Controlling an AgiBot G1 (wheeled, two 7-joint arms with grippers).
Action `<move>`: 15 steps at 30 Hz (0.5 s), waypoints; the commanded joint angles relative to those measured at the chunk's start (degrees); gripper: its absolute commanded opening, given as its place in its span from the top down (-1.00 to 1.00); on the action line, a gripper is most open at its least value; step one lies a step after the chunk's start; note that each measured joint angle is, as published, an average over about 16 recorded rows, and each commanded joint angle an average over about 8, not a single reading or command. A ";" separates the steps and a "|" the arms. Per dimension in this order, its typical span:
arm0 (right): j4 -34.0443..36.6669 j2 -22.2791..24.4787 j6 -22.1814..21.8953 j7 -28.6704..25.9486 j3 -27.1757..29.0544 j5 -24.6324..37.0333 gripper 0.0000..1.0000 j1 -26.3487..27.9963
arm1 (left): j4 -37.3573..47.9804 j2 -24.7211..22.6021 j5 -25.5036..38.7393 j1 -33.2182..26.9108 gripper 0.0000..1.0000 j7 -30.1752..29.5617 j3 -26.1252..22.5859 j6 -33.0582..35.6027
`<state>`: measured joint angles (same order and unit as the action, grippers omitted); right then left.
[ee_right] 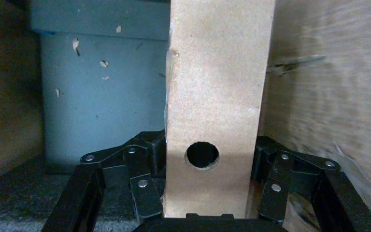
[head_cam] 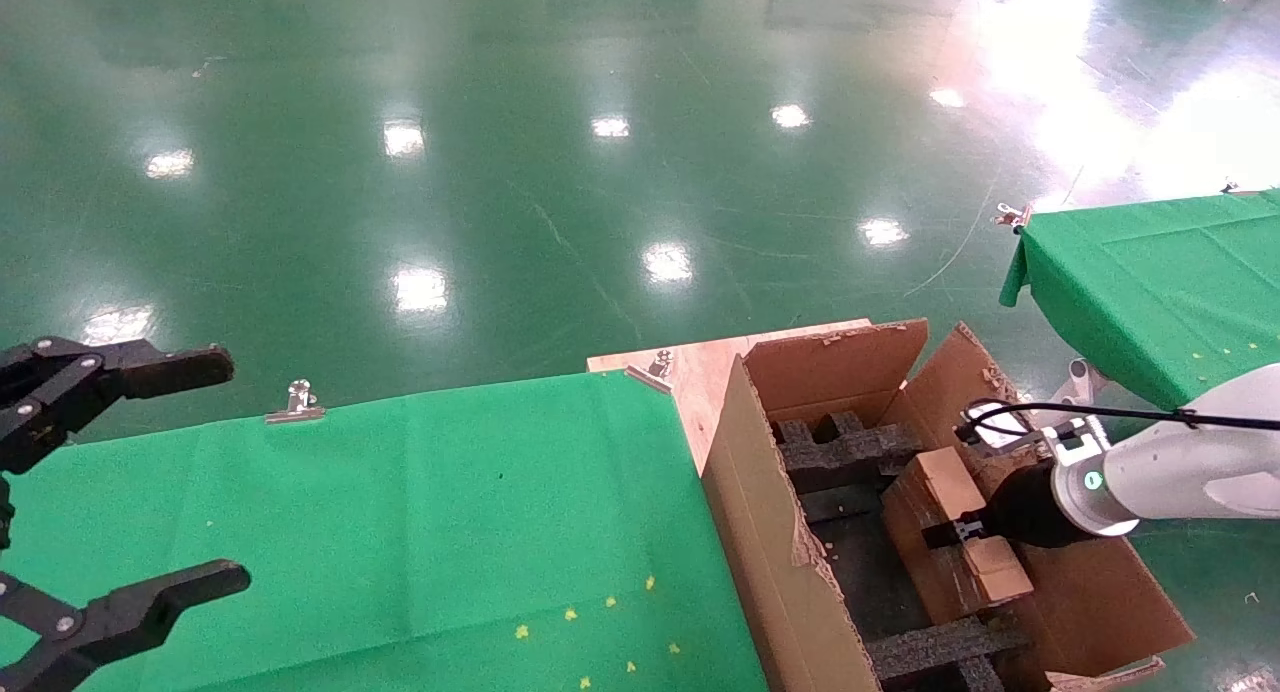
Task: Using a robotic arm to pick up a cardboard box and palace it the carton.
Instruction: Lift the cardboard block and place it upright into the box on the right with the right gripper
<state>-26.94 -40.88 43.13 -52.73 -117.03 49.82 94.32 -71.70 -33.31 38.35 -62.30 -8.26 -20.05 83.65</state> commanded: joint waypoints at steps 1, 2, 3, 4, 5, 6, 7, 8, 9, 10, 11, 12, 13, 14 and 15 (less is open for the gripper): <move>1.69 -1.09 0.30 0.73 0.33 -0.63 1.00 -1.15 | 0.00 0.00 0.00 0.00 -1.00 0.00 0.00 0.00; 2.49 -1.54 0.51 1.13 0.45 -0.82 1.00 -1.52 | 0.00 0.00 0.00 0.00 -1.00 0.00 0.00 0.00; 3.27 -1.97 0.70 1.53 0.58 -1.01 0.93 -1.86 | 0.00 0.00 0.00 0.00 -1.00 0.00 0.00 0.00; 3.91 -2.31 0.86 1.87 0.67 -1.14 0.68 -2.12 | 0.00 0.00 0.00 0.00 -1.00 0.00 0.00 0.00; 4.43 -2.59 0.99 2.15 0.74 -1.23 0.43 -2.32 | 0.00 0.00 0.00 0.00 -1.00 0.00 0.00 0.00; 5.08 -2.91 1.12 2.44 0.85 -1.39 0.18 -2.59 | 0.00 0.00 0.00 0.00 -1.00 0.00 0.00 0.00; 5.65 -3.18 1.22 2.67 0.95 -1.53 -0.07 -2.82 | 0.00 0.00 0.00 0.00 -1.00 0.00 0.00 0.00; 6.13 -3.41 1.30 2.87 1.05 -1.66 -0.32 -3.00 | 0.00 0.00 0.00 0.00 -1.00 0.00 0.00 -0.01; 6.52 -3.59 1.37 3.02 1.14 -1.79 -0.57 -3.15 | 0.01 0.00 -0.01 0.01 -1.00 0.00 0.00 -0.01; 6.79 -3.70 1.41 3.09 1.22 -1.92 -0.82 -3.27 | 0.01 0.00 -0.01 0.01 -1.00 0.00 0.00 -0.01; 6.98 -3.78 1.44 3.13 1.27 -2.01 -1.00 -3.37 | 0.01 0.00 -0.01 0.01 -1.00 0.00 0.00 -0.01; 7.17 -3.86 1.47 3.17 1.34 -2.11 -1.00 -3.47 | 0.01 0.00 -0.01 0.01 -1.00 0.00 0.00 -0.02; 7.39 -3.95 1.51 3.22 1.41 -2.22 -1.00 -3.57 | 0.01 0.00 -0.01 0.01 -1.00 0.00 0.00 -0.02; 7.37 -3.94 1.51 3.21 1.41 -2.22 -1.00 -3.56 | 0.01 0.00 -0.01 0.01 -1.00 0.00 0.00 -0.02; 7.30 -3.91 1.51 3.21 1.40 -2.19 -1.00 -3.53 | 0.01 0.00 -0.01 0.01 -1.00 0.00 0.00 -0.02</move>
<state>-20.03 -44.62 44.58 -49.59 -115.75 47.82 90.99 -71.69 -33.31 38.34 -62.29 -8.25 -20.04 83.63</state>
